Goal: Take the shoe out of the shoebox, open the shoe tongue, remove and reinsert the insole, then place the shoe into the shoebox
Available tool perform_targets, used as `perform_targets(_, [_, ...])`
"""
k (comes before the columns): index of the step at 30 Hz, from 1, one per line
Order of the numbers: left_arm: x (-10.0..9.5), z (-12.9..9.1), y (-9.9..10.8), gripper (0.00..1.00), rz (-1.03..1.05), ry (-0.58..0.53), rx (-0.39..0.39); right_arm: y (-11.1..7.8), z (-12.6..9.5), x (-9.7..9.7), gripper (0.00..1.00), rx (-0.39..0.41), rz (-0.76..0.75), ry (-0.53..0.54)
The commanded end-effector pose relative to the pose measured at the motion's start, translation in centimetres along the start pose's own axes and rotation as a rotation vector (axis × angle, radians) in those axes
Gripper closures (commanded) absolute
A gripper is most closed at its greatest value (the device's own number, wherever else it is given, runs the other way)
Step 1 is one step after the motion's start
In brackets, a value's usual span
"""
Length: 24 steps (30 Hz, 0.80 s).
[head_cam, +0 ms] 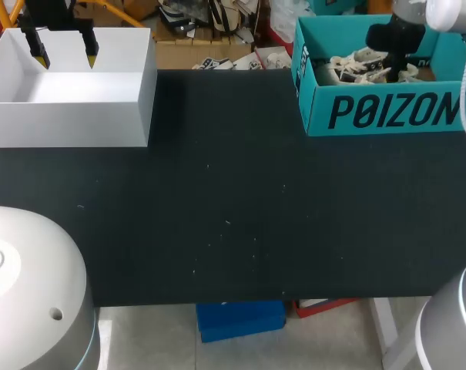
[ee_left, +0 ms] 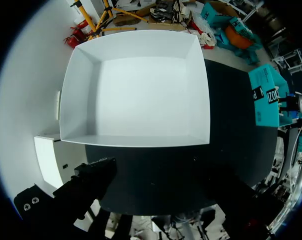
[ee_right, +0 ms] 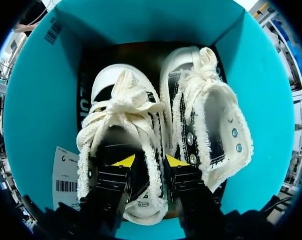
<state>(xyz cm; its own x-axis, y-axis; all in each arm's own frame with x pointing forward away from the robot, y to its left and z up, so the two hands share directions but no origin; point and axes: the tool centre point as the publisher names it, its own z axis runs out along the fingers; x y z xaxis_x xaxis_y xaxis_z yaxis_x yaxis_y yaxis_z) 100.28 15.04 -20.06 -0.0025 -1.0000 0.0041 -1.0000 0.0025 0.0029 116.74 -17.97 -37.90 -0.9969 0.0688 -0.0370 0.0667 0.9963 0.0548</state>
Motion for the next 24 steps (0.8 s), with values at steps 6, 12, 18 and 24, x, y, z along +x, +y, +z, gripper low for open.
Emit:
perform_targets(6, [0.0, -0.1, 0.0, 0.0, -0.002, -0.003, -0.002, 0.3, 1.4, -0.4, 0.67, -0.008, 0.001, 0.014])
perform_targets(12, [0.0, -0.1, 0.0, 0.0, -0.002, -0.003, -0.002, 0.5, 2.1, -0.3, 0.7, -0.015, 0.003, 0.021])
perform_targets(18, [0.0, -0.1, 0.0, 0.0, -0.002, -0.003, -0.002, 0.6, 2.3, -0.1, 1.0, -0.02, 0.003, 0.023])
perform_targets(24, [0.0, -0.1, 0.0, 0.0, -0.002, -0.003, -0.002, 0.7, 1.7, 0.0, 1.0, -0.024, 0.008, 0.02])
